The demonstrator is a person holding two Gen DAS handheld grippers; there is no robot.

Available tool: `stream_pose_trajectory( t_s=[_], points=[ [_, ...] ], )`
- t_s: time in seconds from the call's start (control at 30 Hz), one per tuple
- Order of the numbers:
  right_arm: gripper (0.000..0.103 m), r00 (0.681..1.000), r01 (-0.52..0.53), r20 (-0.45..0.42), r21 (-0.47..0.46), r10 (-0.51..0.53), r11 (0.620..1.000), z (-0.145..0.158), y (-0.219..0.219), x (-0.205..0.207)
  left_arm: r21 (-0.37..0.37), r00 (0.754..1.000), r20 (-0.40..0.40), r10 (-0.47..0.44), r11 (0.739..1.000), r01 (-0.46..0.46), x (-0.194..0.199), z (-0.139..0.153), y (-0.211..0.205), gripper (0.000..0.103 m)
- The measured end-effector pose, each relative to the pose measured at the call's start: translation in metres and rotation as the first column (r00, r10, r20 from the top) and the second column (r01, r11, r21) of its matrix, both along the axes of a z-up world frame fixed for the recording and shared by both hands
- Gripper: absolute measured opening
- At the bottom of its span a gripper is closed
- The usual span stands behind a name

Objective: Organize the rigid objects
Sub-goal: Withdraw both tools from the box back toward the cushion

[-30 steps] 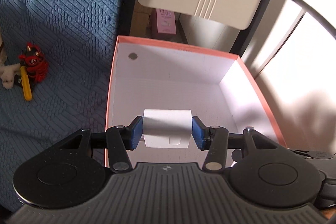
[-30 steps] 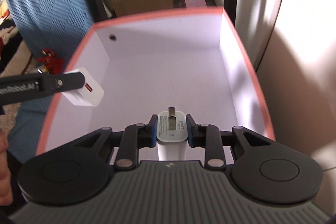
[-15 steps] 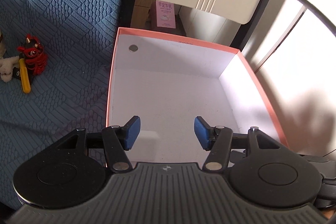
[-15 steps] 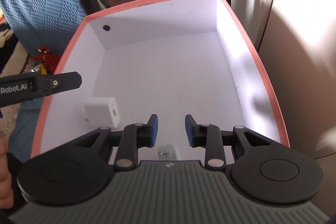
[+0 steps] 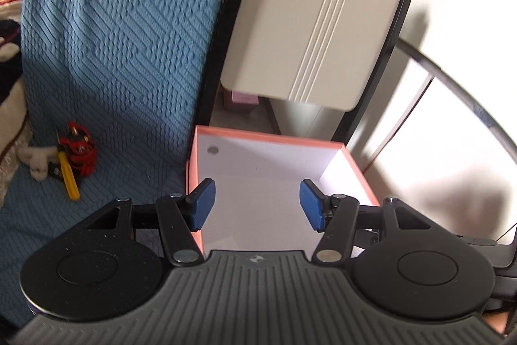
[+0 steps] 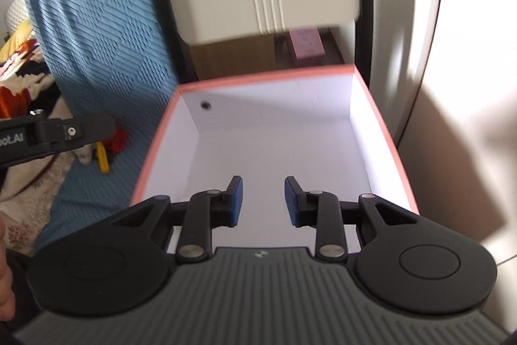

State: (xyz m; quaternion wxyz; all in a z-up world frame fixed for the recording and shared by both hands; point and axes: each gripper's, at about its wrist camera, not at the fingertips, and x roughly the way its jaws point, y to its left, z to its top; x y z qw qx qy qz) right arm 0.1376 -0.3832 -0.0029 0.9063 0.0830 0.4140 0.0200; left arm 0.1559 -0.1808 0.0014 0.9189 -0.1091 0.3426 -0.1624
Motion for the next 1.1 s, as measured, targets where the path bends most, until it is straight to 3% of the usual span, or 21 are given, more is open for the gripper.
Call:
stream_pose_trajectory(
  t_s=[0.17,0.47,0.8,1.1],
  points=[
    [0.032,0.998,-0.017,0.053,-0.009,0.017,1.000,0.023,0.013,-0.006,-0.015,0.999,0.054,0.007,1.000,-0.006,-0.012,0.026,0.022,0.064],
    [0.032,0.994,-0.041,0.096,-0.035,0.045,0.999,0.043,0.046,-0.022,-0.014,0.993,0.114,0.044,0.999,-0.043,-0.033,0.041,0.063,0.064],
    [0.032,0.983,-0.103,0.147,-0.069,0.112,0.992,0.045,0.092,-0.047,0.008,0.985,0.138,0.102,0.995,-0.104,-0.057,0.028,0.113,0.064],
    [0.032,0.969,-0.184,0.154,-0.059,0.191,0.981,0.023,0.130,-0.053,0.017,0.980,0.137,0.142,0.989,-0.146,-0.069,0.000,0.143,0.064]
  ],
)
